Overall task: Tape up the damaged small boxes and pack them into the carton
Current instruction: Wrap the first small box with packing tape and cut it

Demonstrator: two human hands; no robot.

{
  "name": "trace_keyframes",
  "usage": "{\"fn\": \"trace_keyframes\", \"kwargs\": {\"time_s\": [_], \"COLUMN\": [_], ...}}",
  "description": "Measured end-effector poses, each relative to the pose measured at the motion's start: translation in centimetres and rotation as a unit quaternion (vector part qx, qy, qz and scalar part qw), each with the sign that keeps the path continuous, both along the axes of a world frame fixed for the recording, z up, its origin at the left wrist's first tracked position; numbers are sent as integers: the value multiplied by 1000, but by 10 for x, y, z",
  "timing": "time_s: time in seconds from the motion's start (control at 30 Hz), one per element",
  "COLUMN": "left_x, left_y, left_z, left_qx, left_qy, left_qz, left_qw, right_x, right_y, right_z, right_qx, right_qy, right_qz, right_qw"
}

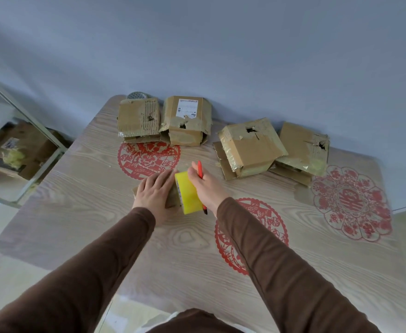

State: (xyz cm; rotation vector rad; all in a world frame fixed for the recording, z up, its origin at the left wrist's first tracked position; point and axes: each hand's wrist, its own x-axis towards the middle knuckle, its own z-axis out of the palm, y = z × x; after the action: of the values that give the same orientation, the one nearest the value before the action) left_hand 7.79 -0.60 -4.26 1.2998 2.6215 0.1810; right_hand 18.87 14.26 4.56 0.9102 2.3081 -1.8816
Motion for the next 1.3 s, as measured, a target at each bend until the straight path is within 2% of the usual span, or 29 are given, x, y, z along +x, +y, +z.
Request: {"fn": "trace_keyframes", "kwargs": {"time_s": [0.17, 0.33, 0.53, 0.67, 0.87, 1.13, 1.23, 1.3], "left_x": [-3, -7, -5, -9, -12, -44, -36, -9], "left_y": [10, 8, 9, 10, 8, 15, 13, 1], "left_z": [6, 2, 3, 6, -10, -4, 2, 3], "left_qx": [34, 28, 3, -23, -34, -106, -120, -28], "left_qy": [4, 10, 24, 26, 98, 70, 104, 108], "left_qz": [39, 25, 4, -12, -129, -213, -183, -78], "left_qw": [999, 999, 1000, 999, 986, 969, 970, 991], "right_x": [29, 67, 91, 79, 64, 56, 57, 59], "right_y": [-6, -11, -22, -24, -24, -34, -43, -46], "right_z": [-6, -4, -31, -57, -75, -92, -96, -98], "right_qx": [-55, 0, 88, 156, 148, 48, 1, -15], "right_qy": [29, 47, -50, -130, -137, -108, -93, -82], "right_qz": [38, 43, 37, 61, 74, 44, 29, 11], "right_qw": [997, 998, 994, 977, 977, 992, 995, 996]}}
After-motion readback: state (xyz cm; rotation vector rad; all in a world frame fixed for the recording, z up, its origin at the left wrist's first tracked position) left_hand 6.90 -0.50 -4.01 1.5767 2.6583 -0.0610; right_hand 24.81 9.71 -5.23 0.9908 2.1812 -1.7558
